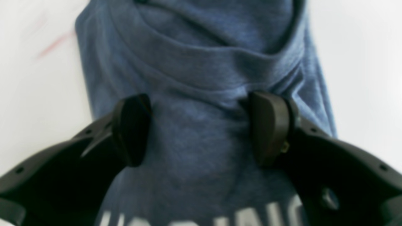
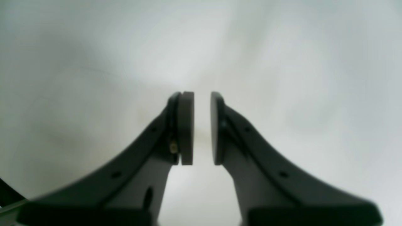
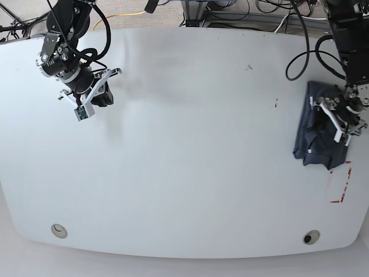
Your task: Fold the T-shirt properly
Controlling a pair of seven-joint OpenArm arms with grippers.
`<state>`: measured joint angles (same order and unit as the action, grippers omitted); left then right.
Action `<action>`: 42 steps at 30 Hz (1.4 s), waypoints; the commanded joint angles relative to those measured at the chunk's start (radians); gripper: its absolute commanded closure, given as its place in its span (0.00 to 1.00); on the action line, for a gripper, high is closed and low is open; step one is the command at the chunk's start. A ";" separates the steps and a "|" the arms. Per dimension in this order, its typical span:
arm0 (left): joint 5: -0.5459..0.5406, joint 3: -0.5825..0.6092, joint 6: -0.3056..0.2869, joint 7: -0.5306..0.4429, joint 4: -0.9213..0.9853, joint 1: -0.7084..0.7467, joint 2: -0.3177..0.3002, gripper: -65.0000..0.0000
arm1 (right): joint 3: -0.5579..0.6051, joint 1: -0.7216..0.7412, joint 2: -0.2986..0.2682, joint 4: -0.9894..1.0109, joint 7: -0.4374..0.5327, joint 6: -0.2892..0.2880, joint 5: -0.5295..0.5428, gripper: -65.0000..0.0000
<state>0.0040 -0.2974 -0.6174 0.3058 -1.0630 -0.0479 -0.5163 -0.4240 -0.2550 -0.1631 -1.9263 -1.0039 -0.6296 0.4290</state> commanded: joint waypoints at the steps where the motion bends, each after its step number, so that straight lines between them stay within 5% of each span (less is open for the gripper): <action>1: 0.106 -0.006 -0.032 0.088 0.056 -0.002 -0.052 0.31 | -0.006 0.009 -0.013 -0.019 0.018 -0.002 0.006 0.87; 7: 0.104 -0.010 -0.068 0.063 0.112 -0.008 -0.170 0.31 | 0.000 0.003 -0.010 -0.035 0.018 -0.002 0.006 0.87; 23: 0.106 -0.187 -0.081 0.138 -0.196 0.012 -0.160 0.32 | -0.005 -0.002 -0.010 -0.038 0.032 -0.002 0.001 0.87; 27: 0.106 -0.187 -0.081 0.134 -0.317 0.018 -0.094 0.32 | -0.003 -0.010 -0.010 -0.037 0.109 0.006 -0.005 0.87; 32: 0.104 -0.187 -0.081 0.132 -0.484 0.019 0.038 0.32 | 0.003 -0.025 0.000 -0.037 0.247 0.006 -0.149 0.87; 37: 0.106 -0.171 -0.081 0.118 -0.592 0.033 0.199 0.37 | 0.000 -0.050 0.087 -0.034 0.504 0.004 -0.401 0.87; 42: 0.106 -0.104 -0.040 -0.020 -0.658 0.127 0.308 0.37 | -0.032 -0.105 0.145 -0.003 0.778 0.006 -0.574 0.87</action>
<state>0.1192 -0.4175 -0.6994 0.3458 -1.6890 0.0734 -0.2272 -0.4316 -0.3515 -0.0181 -1.9327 -0.3092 -0.6300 -0.1249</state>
